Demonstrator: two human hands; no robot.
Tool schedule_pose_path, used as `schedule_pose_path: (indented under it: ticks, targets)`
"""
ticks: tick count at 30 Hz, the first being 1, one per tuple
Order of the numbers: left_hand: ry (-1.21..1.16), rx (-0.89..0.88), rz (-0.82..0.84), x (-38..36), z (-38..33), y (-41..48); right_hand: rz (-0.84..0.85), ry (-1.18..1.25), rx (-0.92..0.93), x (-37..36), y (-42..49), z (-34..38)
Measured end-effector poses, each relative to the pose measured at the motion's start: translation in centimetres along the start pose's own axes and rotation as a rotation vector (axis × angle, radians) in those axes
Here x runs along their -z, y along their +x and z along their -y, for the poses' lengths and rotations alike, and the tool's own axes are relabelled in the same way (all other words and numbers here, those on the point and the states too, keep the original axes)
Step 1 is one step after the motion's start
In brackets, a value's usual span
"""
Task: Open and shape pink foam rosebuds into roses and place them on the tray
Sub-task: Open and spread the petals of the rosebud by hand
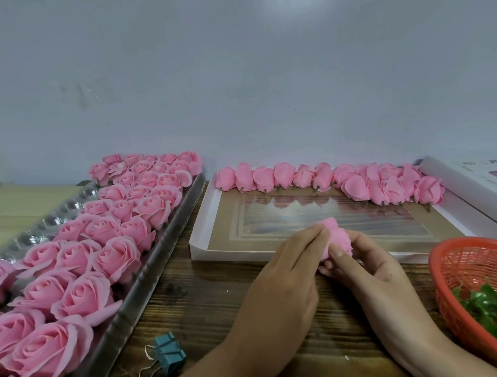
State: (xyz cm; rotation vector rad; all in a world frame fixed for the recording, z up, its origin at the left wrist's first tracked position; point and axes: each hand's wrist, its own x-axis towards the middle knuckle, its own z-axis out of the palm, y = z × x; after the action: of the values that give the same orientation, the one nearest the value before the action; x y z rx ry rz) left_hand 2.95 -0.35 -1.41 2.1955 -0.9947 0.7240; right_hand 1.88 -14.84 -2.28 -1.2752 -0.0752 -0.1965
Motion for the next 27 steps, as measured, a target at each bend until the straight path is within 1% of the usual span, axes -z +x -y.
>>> schedule_pose_path:
  ticks: [2,6,8,11,13,15,23,27]
  targets:
    - [0.023,-0.005,0.010,0.0,0.0,0.0,0.000,-0.009,0.001,0.0,0.0,0.0]
    - [-0.066,0.025,-0.035,-0.1,0.1,-0.1,0.005,-0.017,0.008,-0.1,-0.1,0.1]
    - [-0.130,0.092,-0.095,0.1,0.2,-0.1,0.006,-0.024,0.006,-0.1,-0.2,0.2]
    - [-0.282,0.244,-0.168,0.2,0.6,0.0,0.026,-0.069,0.012,-0.2,-0.4,0.2]
    - [-0.386,0.339,-0.189,0.2,0.9,0.1,0.035,-0.089,0.019,-0.3,-0.5,0.2]
    - [-0.457,0.395,-0.195,0.2,1.1,0.1,0.046,-0.098,0.027,-0.3,-0.5,0.2]
    - [-0.478,0.365,-0.213,0.5,1.1,0.0,0.073,-0.108,0.051,-0.4,-0.6,0.3]
    - [-0.521,0.373,-0.264,0.6,1.1,0.0,0.080,-0.118,0.055,-0.4,-0.6,0.4]
